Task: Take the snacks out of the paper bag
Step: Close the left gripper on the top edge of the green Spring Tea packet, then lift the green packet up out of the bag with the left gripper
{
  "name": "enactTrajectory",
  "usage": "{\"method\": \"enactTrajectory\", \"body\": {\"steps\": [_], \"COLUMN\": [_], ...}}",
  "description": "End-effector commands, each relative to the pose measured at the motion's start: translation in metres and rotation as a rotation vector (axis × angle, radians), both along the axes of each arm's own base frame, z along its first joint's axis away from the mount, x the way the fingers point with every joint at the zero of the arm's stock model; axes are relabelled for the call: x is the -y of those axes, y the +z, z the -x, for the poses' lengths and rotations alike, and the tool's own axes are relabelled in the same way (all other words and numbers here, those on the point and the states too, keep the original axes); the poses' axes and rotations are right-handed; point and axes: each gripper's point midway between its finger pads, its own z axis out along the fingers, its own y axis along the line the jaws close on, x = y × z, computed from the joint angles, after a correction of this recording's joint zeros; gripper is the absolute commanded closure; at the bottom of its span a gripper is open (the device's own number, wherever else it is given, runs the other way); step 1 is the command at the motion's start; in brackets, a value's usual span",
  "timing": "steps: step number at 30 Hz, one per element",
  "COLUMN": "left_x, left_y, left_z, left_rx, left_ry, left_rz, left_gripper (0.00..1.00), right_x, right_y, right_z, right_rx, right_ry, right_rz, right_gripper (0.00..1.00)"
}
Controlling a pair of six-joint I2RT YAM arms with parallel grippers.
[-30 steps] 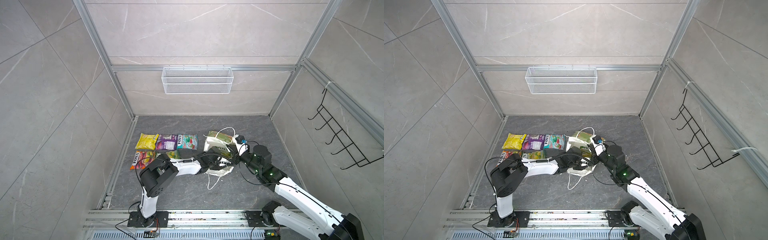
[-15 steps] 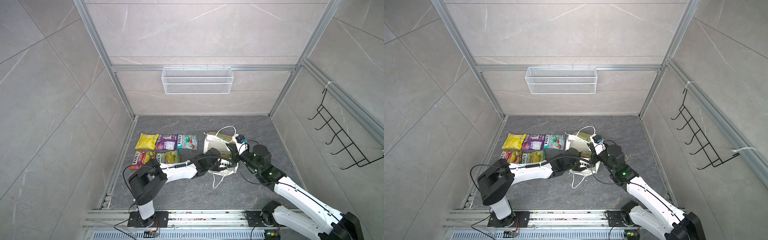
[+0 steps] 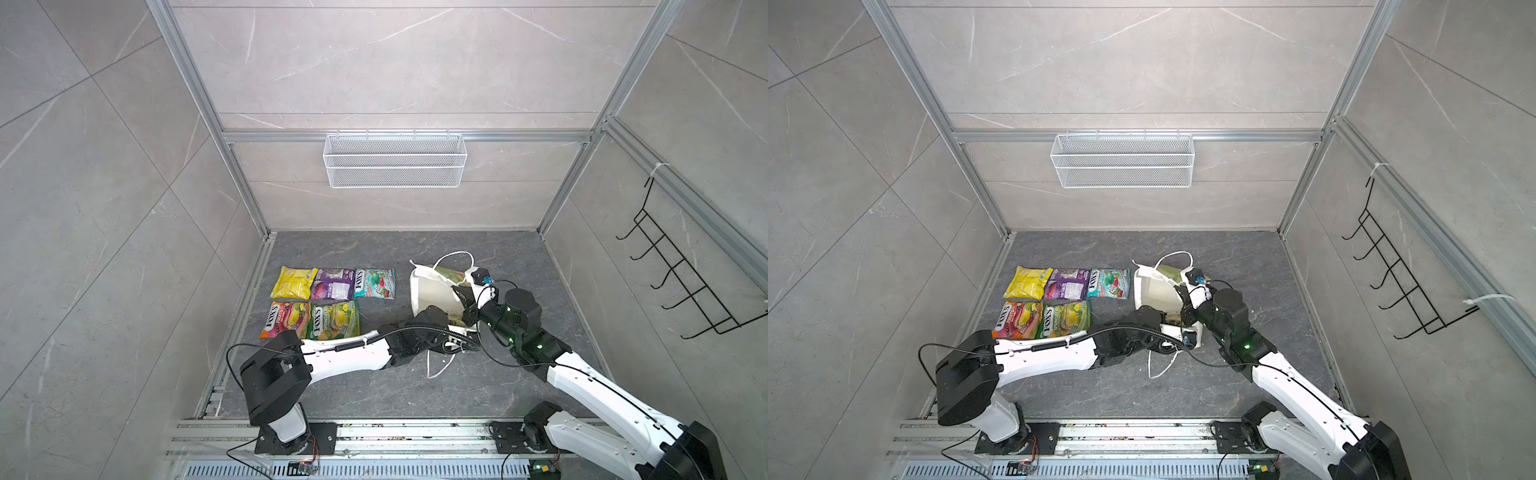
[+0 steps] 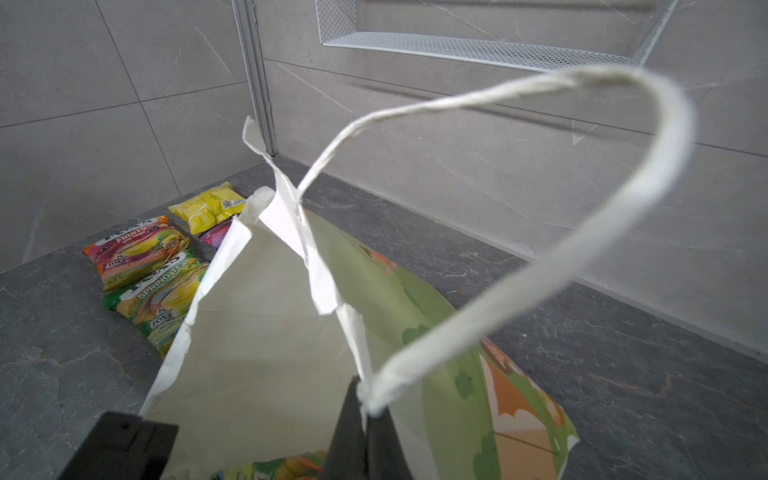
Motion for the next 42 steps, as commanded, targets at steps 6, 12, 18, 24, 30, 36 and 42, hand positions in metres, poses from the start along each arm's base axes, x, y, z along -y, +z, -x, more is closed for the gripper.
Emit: {"method": "enactTrajectory", "body": {"steps": [6, 12, 18, 24, 30, 36, 42], "left_x": [0.005, 0.006, 0.008, 0.009, 0.011, 0.003, 0.0], "left_y": [0.067, 0.07, 0.079, 0.056, 0.042, 0.033, 0.028], "left_z": [0.009, 0.014, 0.027, 0.021, 0.014, 0.001, -0.007], "left_rx": [0.136, 0.134, 0.108, 0.081, 0.032, -0.128, -0.233], "left_ry": [-0.016, -0.03, -0.067, -0.047, -0.032, 0.0, 0.007], "left_rz": [0.092, 0.068, 0.093, -0.01, -0.029, -0.026, -0.018], "left_gripper": [1.0, 1.0, 0.98, 0.99, 0.98, 0.98, 0.98], "right_x": [-0.001, -0.001, -0.006, -0.011, -0.019, -0.032, -0.045], "right_y": [0.001, 0.0, -0.001, -0.004, -0.009, -0.014, -0.021], "right_z": [-0.002, -0.003, -0.001, -0.001, 0.004, 0.015, 0.023], "right_rx": [0.004, 0.001, -0.014, -0.022, -0.029, -0.029, -0.058], "right_ry": [-0.008, -0.005, 0.025, 0.05, 0.103, 0.189, 0.271], "right_rz": [-0.008, -0.001, 0.007, 0.024, 0.049, 0.06, 0.066], "right_gripper": [1.0, 1.0, 1.0, 1.0, 1.0, 1.0, 1.0]}}
